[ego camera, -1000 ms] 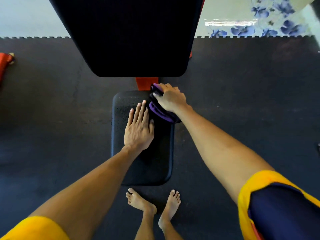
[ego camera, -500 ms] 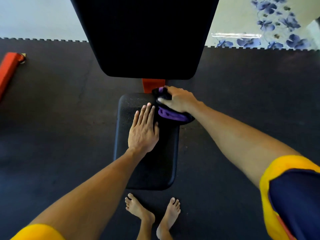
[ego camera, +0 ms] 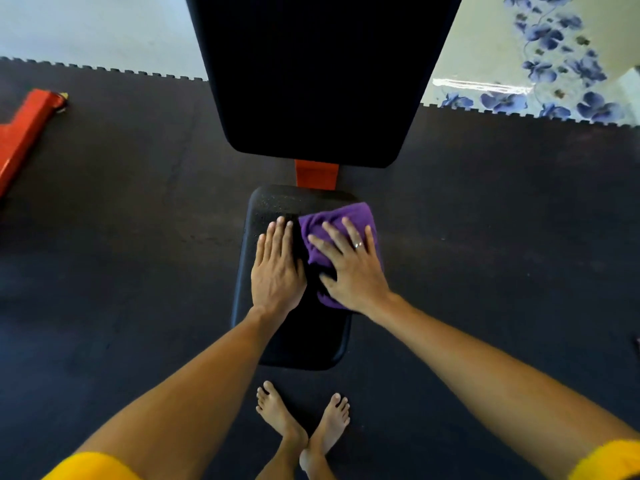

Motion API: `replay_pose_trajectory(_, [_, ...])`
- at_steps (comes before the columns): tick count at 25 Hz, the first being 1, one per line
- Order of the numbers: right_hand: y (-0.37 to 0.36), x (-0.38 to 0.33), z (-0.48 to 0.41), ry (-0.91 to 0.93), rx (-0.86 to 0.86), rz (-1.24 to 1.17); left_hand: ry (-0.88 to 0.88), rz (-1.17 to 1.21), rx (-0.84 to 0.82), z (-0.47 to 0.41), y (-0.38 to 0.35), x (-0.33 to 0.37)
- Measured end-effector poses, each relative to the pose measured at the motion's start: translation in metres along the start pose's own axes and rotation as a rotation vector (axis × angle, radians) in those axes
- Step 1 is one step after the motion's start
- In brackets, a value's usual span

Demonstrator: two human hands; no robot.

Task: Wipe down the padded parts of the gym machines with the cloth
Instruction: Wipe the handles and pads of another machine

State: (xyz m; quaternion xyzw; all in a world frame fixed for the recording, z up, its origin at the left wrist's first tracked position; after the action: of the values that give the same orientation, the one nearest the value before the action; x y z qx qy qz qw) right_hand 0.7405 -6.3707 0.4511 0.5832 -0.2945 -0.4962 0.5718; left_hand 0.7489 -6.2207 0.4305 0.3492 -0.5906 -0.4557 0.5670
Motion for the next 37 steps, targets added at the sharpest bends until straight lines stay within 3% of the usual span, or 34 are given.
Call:
replay_pose_trajectory(4, [0.012, 0.019, -0.026, 0.074, -0.04, 0.115, 0.117, 0.013, 0.003, 0.012, 0.0, -0.005])
replay_pose_trajectory(9, [0.026, 0.023, -0.111, -0.352, -0.018, -0.081, 0.12, -0.012, -0.003, 0.01, -0.002, -0.005])
replay_pose_trajectory(10, [0.022, 0.012, -0.108, -0.325, 0.01, -0.048, 0.121, -0.007, -0.003, 0.01, -0.001, -0.006])
replay_pose_trajectory(13, [0.007, -0.022, -0.054, 0.008, 0.078, 0.093, 0.071, -0.007, -0.026, 0.013, -0.001, -0.004])
replay_pose_trajectory(15, [0.007, -0.017, -0.032, 0.148, 0.034, 0.123, 0.051, -0.018, -0.027, 0.013, 0.001, -0.001])
replay_pose_trajectory(17, [0.013, -0.001, -0.043, 0.165, -0.024, 0.148, 0.08, 0.005, -0.025, 0.012, 0.002, -0.001])
replay_pose_trajectory(24, [0.026, 0.004, -0.129, -0.109, -0.069, -0.007, 0.114, 0.012, 0.013, 0.011, 0.004, 0.001])
replay_pose_trajectory(25, [0.023, 0.001, -0.122, -0.08, -0.082, 0.021, 0.121, 0.014, 0.018, 0.012, 0.004, 0.001])
replay_pose_trajectory(29, [0.022, -0.005, -0.084, 0.324, -0.107, 0.213, 0.126, 0.01, 0.046, 0.011, 0.005, 0.001])
replay_pose_trajectory(32, [0.035, 0.008, -0.123, 0.382, -0.143, 0.121, 0.164, 0.01, 0.052, 0.014, 0.005, 0.002])
replay_pose_trajectory(34, [0.042, 0.008, -0.148, 0.335, -0.146, 0.016, 0.176, 0.015, 0.032, 0.01, 0.005, 0.001])
replay_pose_trajectory(37, [0.038, 0.015, -0.184, -0.054, -0.188, -0.136, 0.185, -0.014, 0.017, 0.012, 0.005, 0.001])
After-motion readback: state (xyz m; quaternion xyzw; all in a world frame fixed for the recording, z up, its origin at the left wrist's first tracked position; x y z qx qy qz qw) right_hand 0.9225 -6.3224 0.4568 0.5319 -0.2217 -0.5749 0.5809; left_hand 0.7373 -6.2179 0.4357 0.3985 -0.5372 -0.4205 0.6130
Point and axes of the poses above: each hand's wrist, its own z-axis away from the middle knuckle, its own y-axis out of the back of the hand, x = y × z, the point moved 6 cm from there along -z, towards the middle knuckle, and after that the axes turned 7 degrees about -x, right-handed, at the moved point
